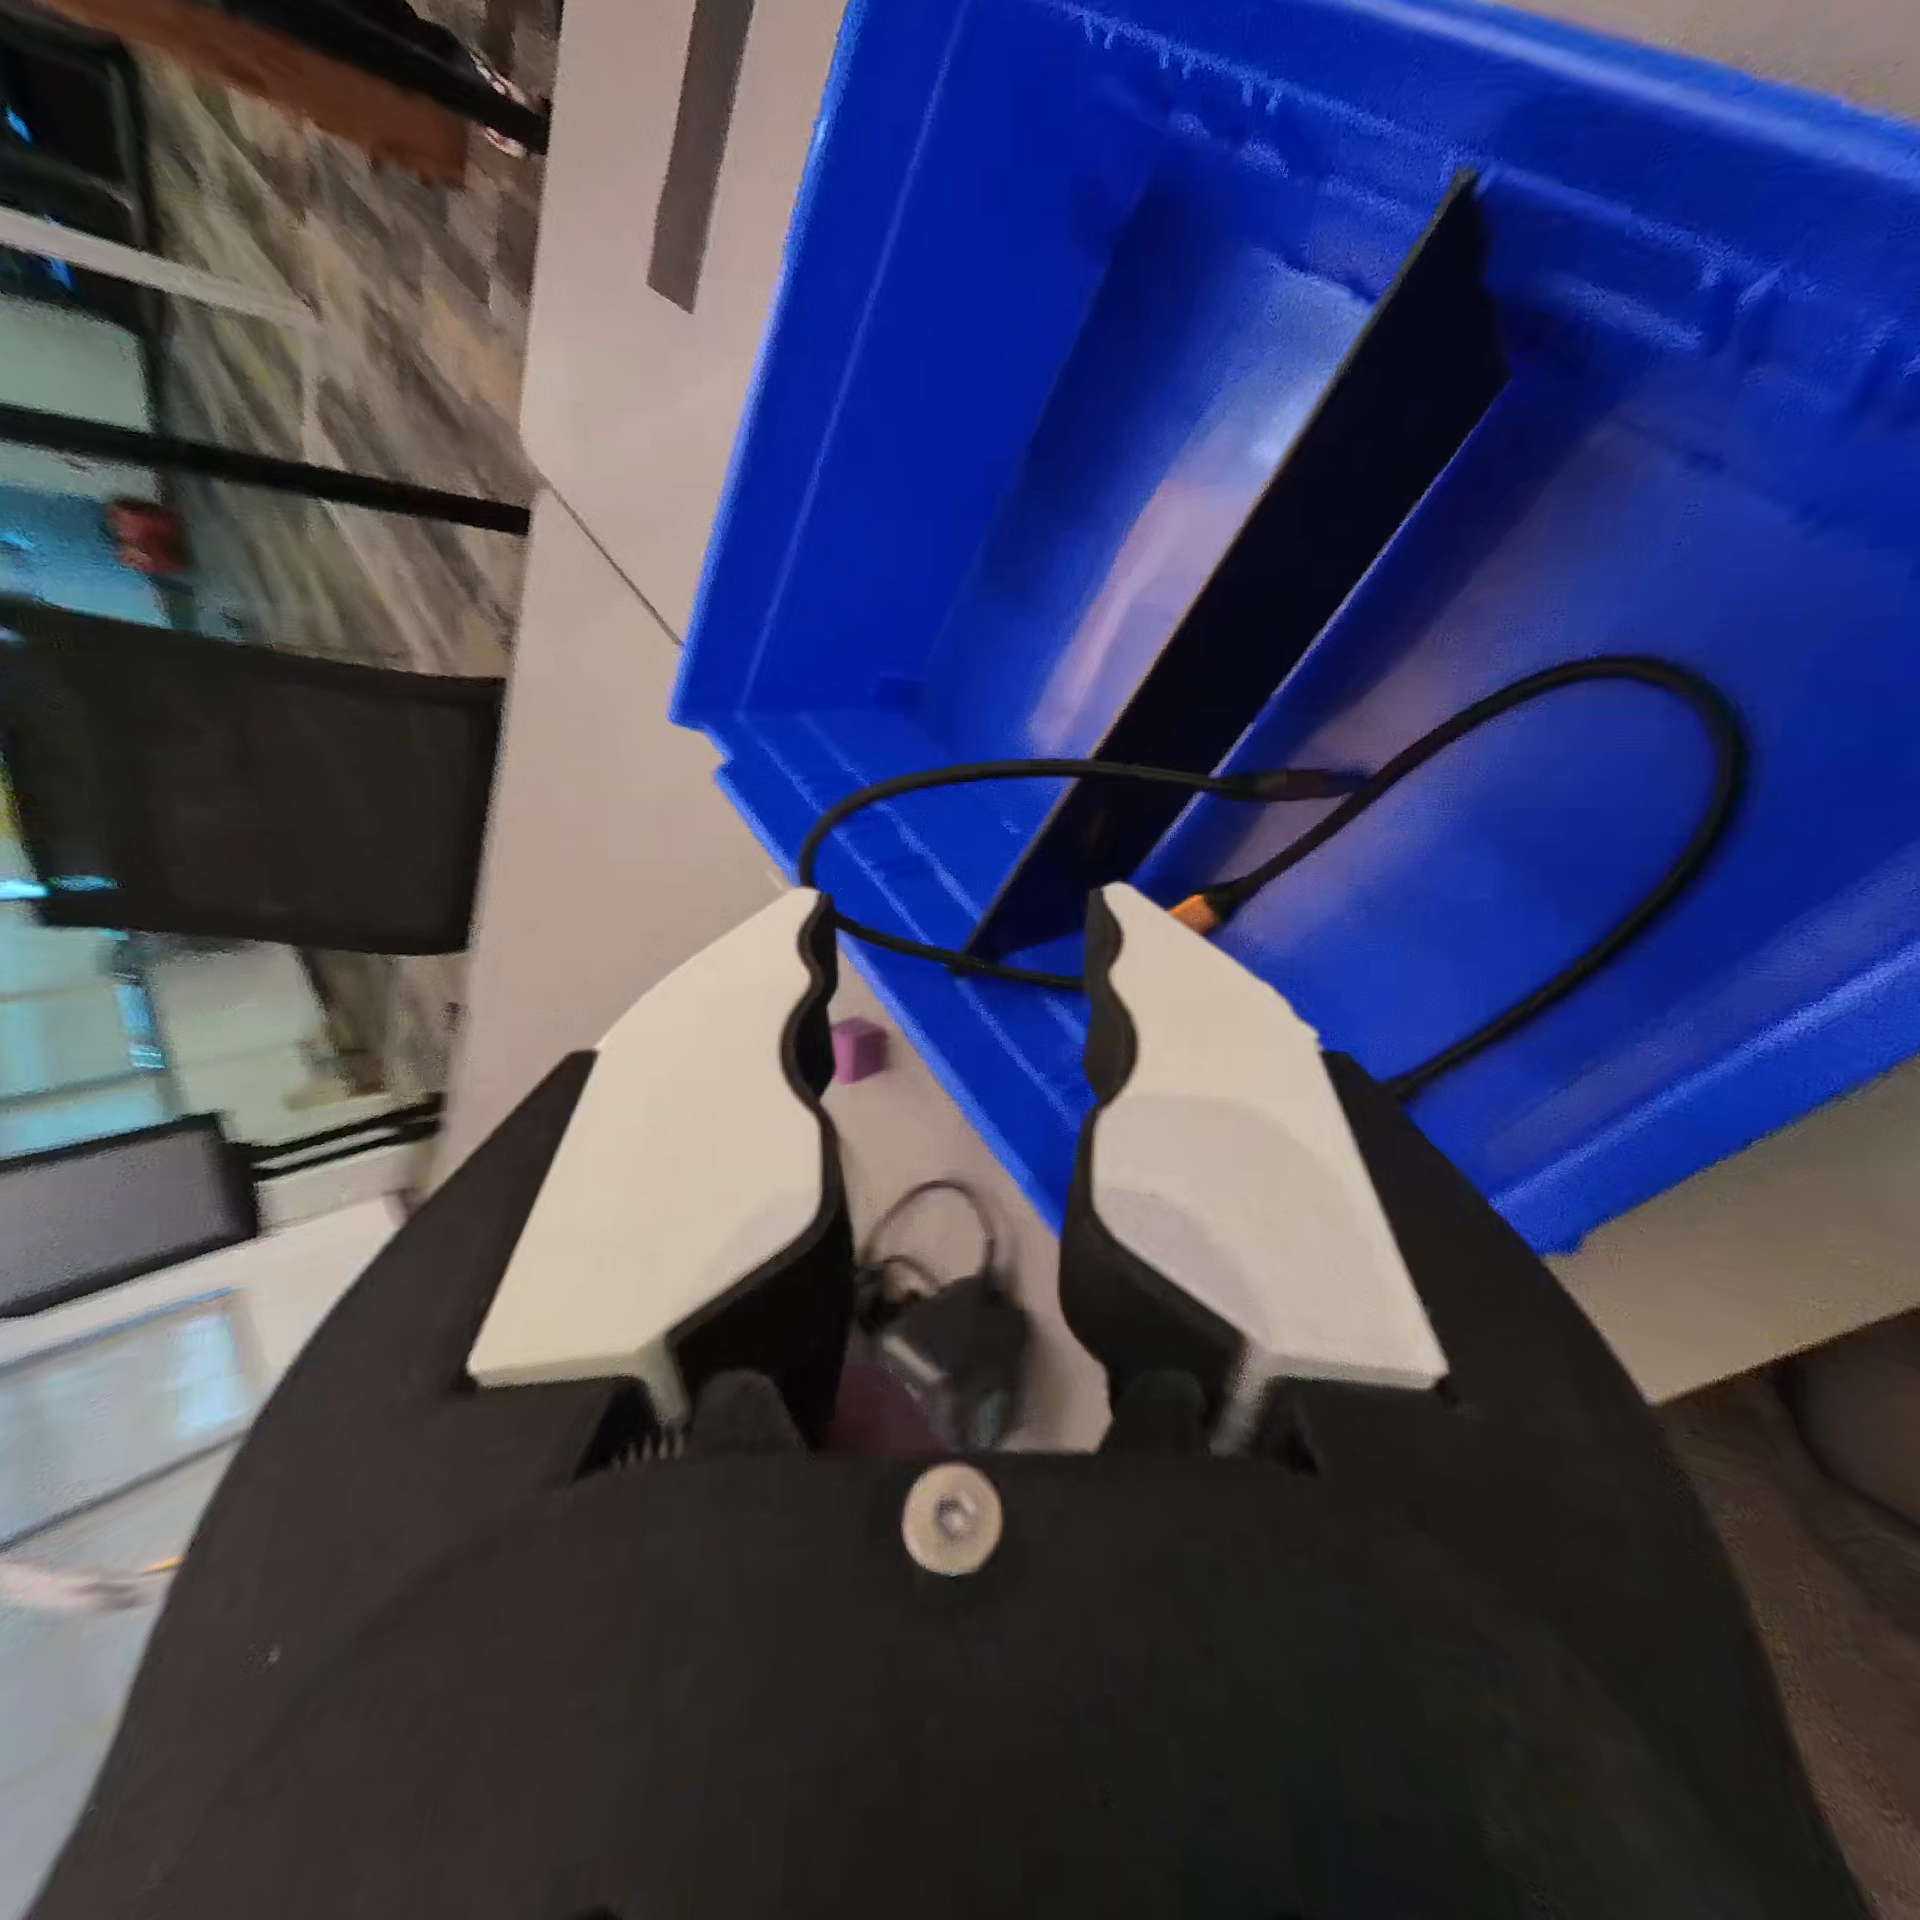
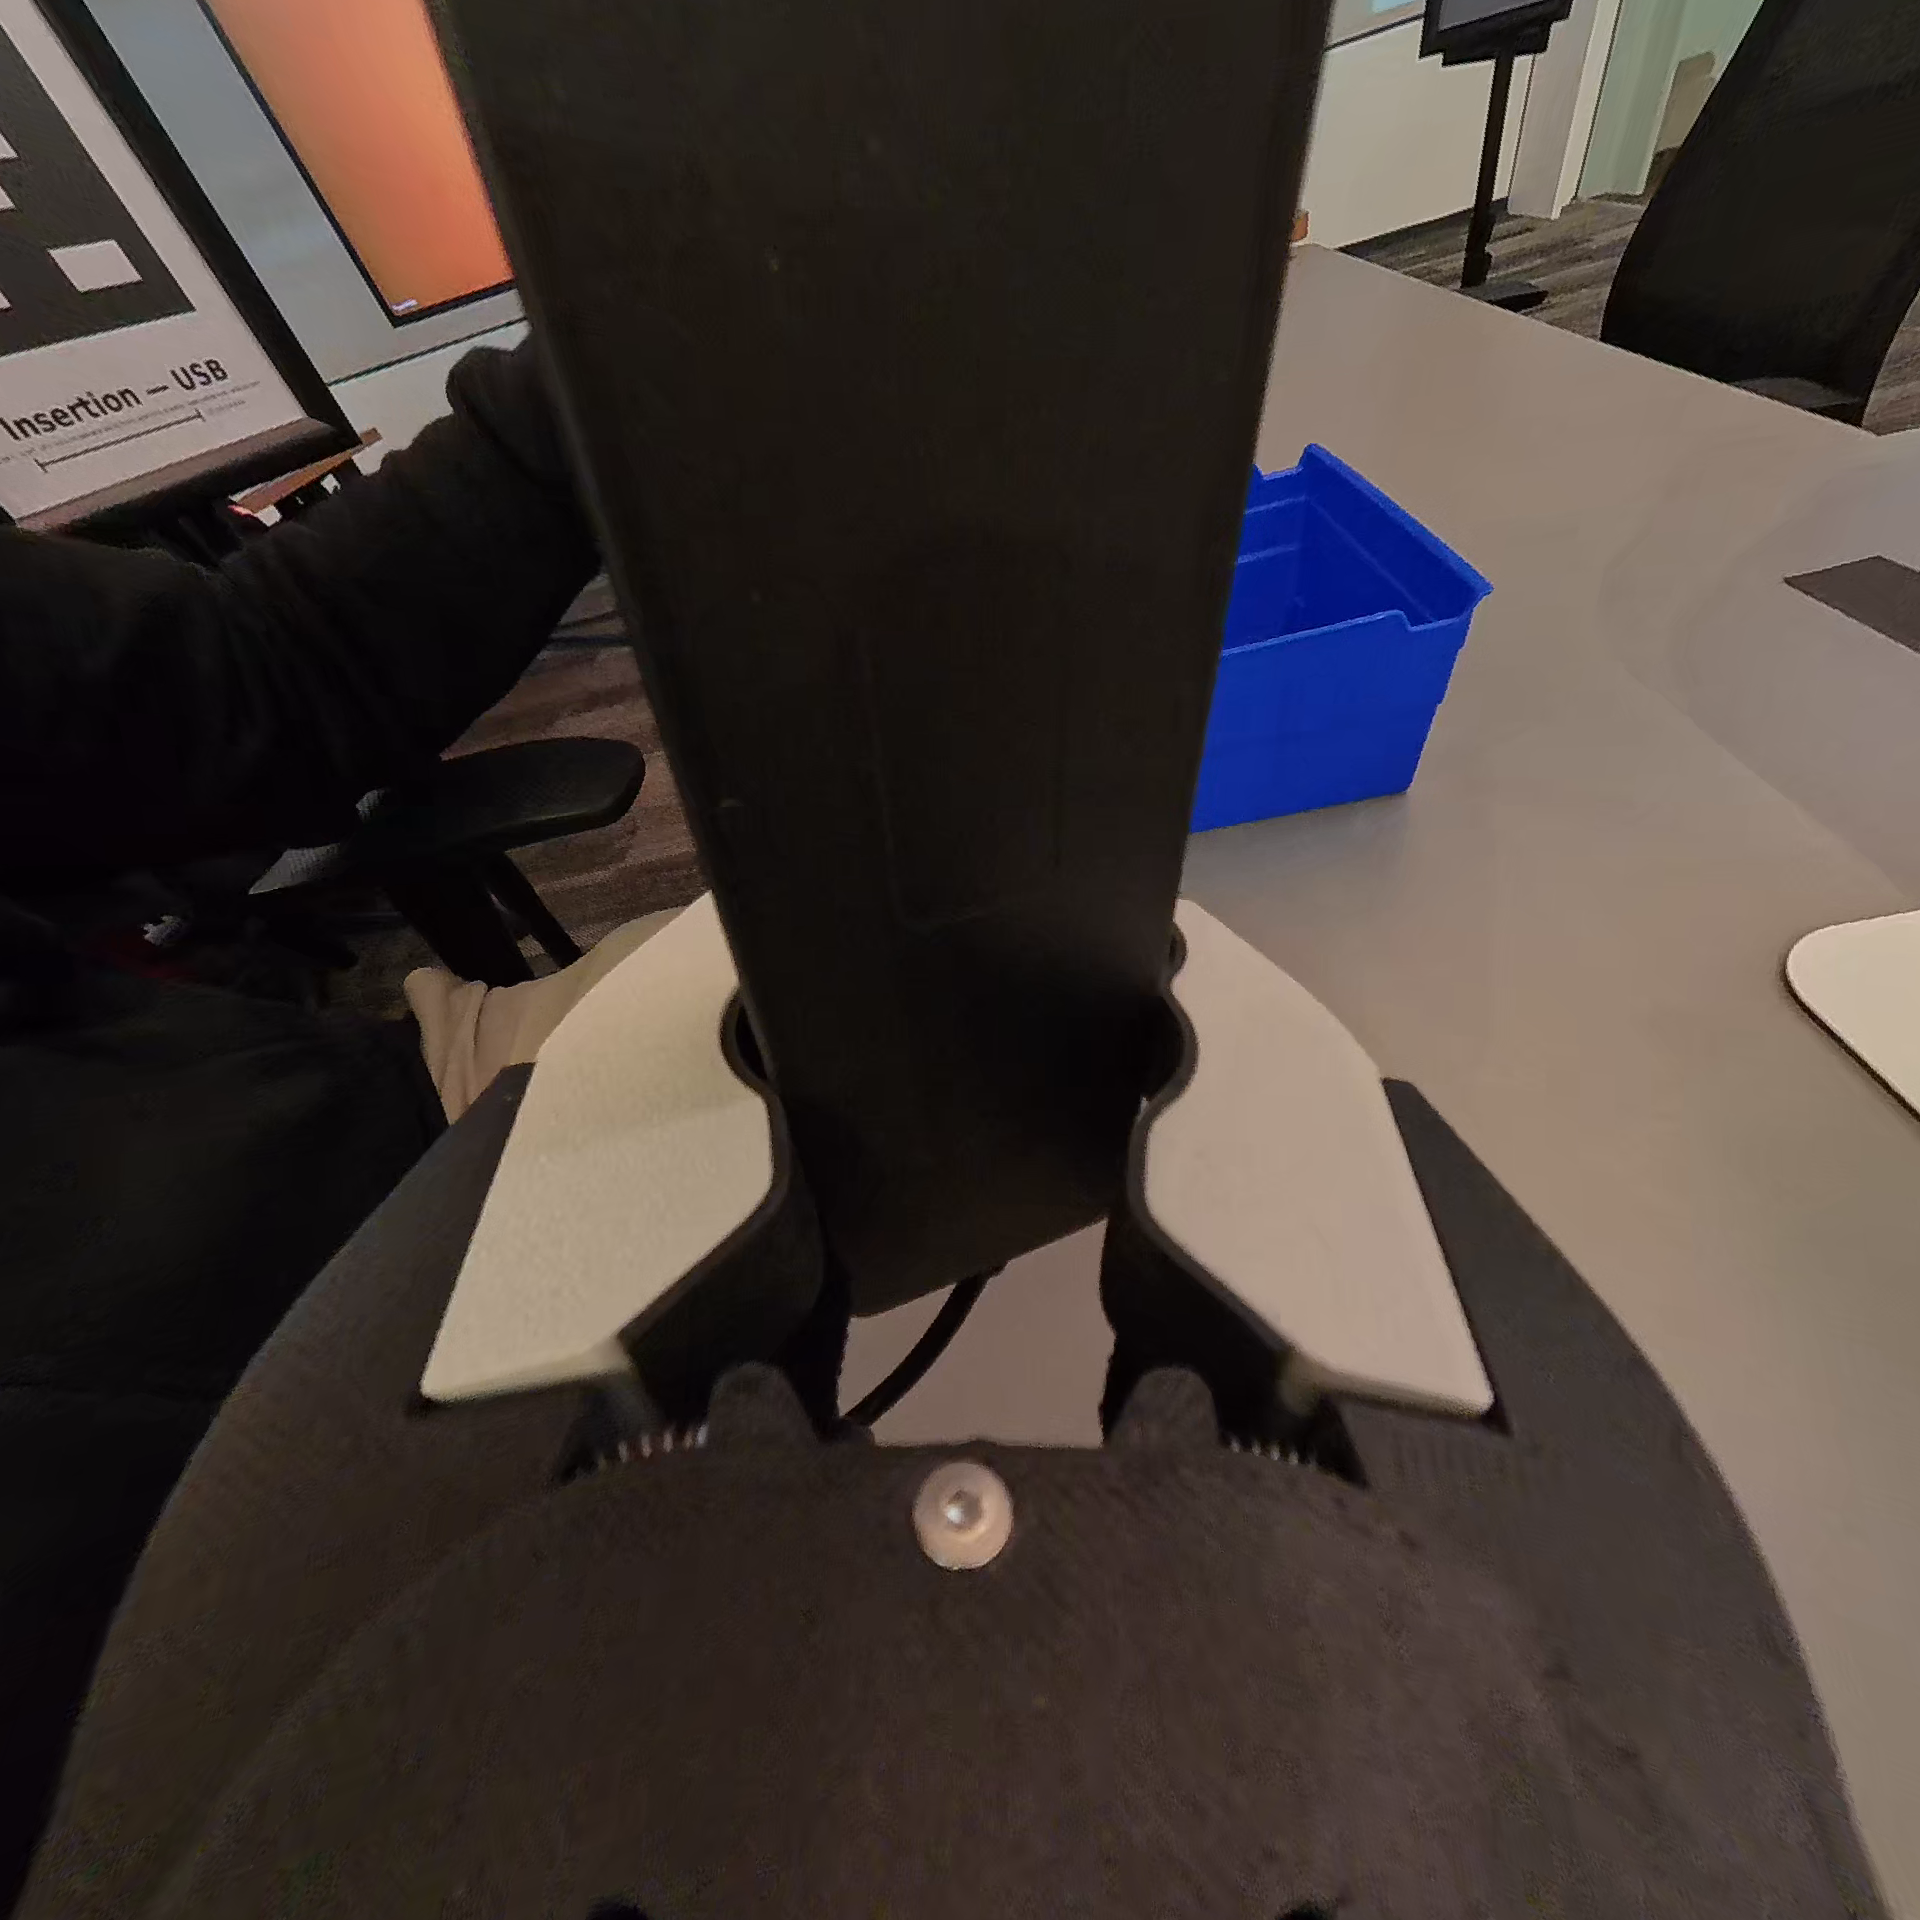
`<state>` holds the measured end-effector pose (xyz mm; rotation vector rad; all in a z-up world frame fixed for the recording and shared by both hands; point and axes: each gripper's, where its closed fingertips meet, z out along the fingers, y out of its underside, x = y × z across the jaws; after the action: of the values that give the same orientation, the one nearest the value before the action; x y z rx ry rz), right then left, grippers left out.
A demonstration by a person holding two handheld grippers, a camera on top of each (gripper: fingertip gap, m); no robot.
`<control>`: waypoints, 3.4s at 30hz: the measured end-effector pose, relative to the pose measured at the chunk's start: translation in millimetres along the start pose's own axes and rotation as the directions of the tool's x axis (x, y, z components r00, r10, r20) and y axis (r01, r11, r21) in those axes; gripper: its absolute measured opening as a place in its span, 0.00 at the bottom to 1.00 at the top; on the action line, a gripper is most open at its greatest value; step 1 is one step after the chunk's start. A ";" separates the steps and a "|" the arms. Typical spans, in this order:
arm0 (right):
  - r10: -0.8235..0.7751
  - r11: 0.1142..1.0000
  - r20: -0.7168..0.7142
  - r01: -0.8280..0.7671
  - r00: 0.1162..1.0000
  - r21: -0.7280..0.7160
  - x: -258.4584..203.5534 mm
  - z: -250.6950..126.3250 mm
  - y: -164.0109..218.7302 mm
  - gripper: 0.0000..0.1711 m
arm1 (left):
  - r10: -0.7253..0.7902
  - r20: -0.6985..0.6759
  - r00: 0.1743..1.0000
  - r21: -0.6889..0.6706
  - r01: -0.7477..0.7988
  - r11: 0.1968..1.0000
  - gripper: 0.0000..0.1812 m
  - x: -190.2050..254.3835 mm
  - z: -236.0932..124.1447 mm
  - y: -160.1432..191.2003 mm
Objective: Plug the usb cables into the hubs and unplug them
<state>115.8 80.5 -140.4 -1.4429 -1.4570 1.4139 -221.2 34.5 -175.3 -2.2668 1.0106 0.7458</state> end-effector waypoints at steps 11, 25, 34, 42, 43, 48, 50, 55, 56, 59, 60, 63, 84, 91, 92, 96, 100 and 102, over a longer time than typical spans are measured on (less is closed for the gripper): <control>0.008 1.000 0.019 -0.007 1.000 -0.006 -0.8 4.5 4.7 0.40 | -0.165 0.234 0.958 -0.106 0.193 0.975 0.33 -20.5 35.7 38.0; 0.030 0.999 0.029 -0.029 0.999 -0.021 3.7 8.8 13.9 0.40 | -0.165 0.209 0.964 -0.046 0.178 0.983 0.03 -32.7 76.7 34.1; 0.041 0.999 0.033 -0.040 0.999 -0.026 5.4 10.0 17.8 0.40 | -0.383 0.154 0.911 0.119 0.367 0.922 0.02 -43.7 43.2 11.5; 0.037 0.999 0.038 -0.036 0.999 -0.027 3.6 9.0 17.1 0.40 | -0.485 0.002 0.874 0.033 0.485 0.874 0.06 -11.4 43.6 12.6; 0.037 0.999 0.038 -0.036 0.999 -0.027 3.4 8.9 17.1 0.40 | -0.463 0.038 0.885 0.021 0.463 0.886 0.08 -11.6 47.0 18.3; 0.033 0.999 0.040 -0.032 0.999 -0.027 2.6 7.9 16.5 0.40 | -0.386 0.050 0.921 -0.061 0.388 0.920 0.29 -0.8 52.2 34.7; 0.033 0.999 0.039 -0.032 0.999 -0.025 2.9 7.3 16.0 0.40 | -0.300 0.141 0.943 -0.026 0.307 0.951 0.31 -11.6 40.1 27.8; 0.040 0.999 0.040 -0.039 0.998 -0.023 4.5 7.6 16.8 0.40 | -0.254 0.024 0.967 -0.013 0.254 0.967 0.24 26.1 18.6 -7.2; 0.040 0.999 0.040 -0.039 0.998 -0.024 4.4 7.9 17.1 0.40 | -0.297 -0.047 0.954 -0.028 0.296 0.955 0.24 43.0 20.8 -11.1; 0.036 0.999 0.043 -0.035 0.998 -0.025 2.9 8.6 16.5 0.40 | -0.425 -0.212 0.880 -0.076 0.418 0.905 0.23 85.4 34.1 -19.3; 0.034 0.999 0.045 -0.032 0.998 -0.024 2.1 8.8 16.0 0.40 | -0.459 -0.228 0.859 -0.100 0.448 0.888 0.23 92.9 39.7 -20.3; 0.029 0.999 0.046 -0.028 0.999 -0.026 0.6 9.5 15.4 0.40 | -0.550 -0.187 0.814 -0.160 0.527 0.835 0.23 92.8 55.6 -17.1; 0.020 0.999 0.052 -0.019 0.998 -0.028 -0.3 8.9 15.3 0.40 | -0.606 -0.304 0.735 -0.027 0.629 0.777 0.05 82.9 78.3 -39.7; 0.016 1.000 0.058 -0.015 0.998 -0.011 -1.7 5.6 11.3 0.40 | -0.616 -0.371 0.695 0.111 0.692 0.714 0.04 65.6 45.8 -57.0; 0.016 1.000 0.058 -0.016 0.998 -0.013 -1.8 5.7 11.7 0.40 | -0.607 -0.403 0.685 0.136 0.701 0.700 0.04 66.1 42.1 -61.7; 0.008 1.000 0.056 -0.008 0.998 -0.015 -2.9 5.4 11.1 0.40 | -0.584 -0.458 0.670 0.236 0.725 0.647 0.04 56.6 25.6 -75.0; 0.012 1.000 0.059 -0.011 0.998 -0.014 -2.6 5.8 11.8 0.40 | -0.582 -0.521 0.625 0.282 0.769 0.573 0.04 50.5 13.1 -84.1; 0.013 1.000 0.059 -0.012 0.998 -0.018 -2.2 6.4 13.1 0.40 | -0.564 -0.561 0.606 0.316 0.786 0.530 0.04 47.2 4.7 -89.7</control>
<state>113.6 74.5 -153.7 -1.4340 -1.5026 1.4660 -125.5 66.1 -187.9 -2.0439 0.2837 -0.3491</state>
